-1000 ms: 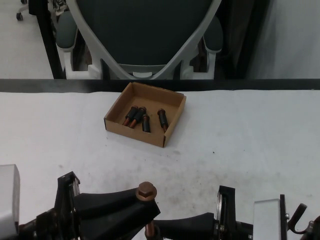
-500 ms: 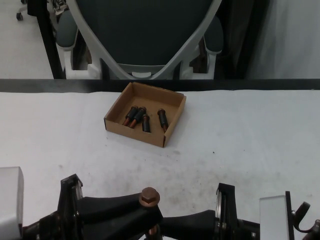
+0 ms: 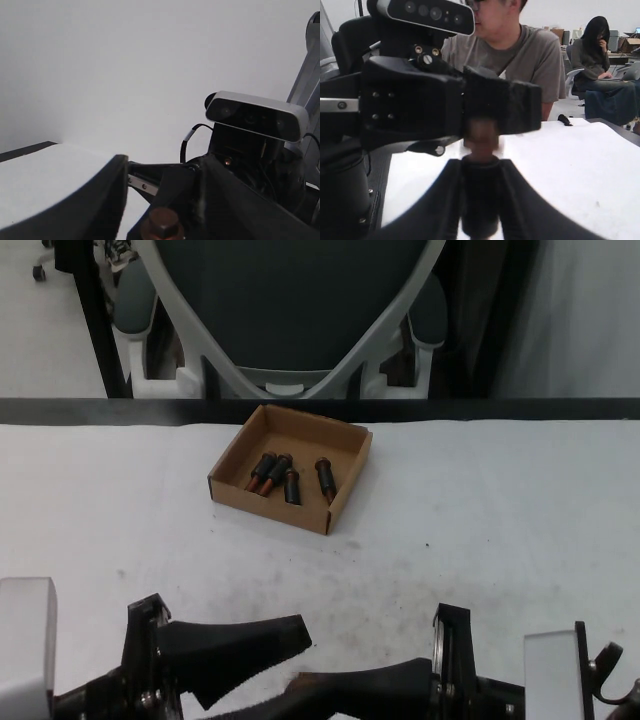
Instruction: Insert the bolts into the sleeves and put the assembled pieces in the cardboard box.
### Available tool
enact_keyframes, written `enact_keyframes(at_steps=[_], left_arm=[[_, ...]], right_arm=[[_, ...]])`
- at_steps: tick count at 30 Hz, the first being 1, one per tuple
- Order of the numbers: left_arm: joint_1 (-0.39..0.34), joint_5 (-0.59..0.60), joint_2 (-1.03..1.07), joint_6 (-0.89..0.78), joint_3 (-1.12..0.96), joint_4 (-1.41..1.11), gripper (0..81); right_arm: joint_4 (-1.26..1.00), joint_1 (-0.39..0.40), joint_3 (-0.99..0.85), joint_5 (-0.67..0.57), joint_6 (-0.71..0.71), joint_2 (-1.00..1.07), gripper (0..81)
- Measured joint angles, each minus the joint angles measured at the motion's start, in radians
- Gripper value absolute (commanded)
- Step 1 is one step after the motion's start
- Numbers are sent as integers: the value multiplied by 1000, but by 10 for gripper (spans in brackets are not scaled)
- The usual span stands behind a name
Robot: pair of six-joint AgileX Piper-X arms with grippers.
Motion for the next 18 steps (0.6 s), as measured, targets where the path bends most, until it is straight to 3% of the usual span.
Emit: enact_keyframes(at_steps=[8, 11, 13, 18], left_arm=[[2, -9, 0, 8, 0, -1, 477], [28, -48, 0, 46, 0, -1, 424], [65, -72, 0, 61, 0, -1, 344], [172, -75, 0, 72, 0, -1, 29]], right_arm=[[1, 0, 0, -2, 0, 0, 2], [1, 0, 0, -2, 0, 0, 2], [1, 0, 0, -2, 12, 0, 2], [1, 0, 0, 17, 43, 0, 2]])
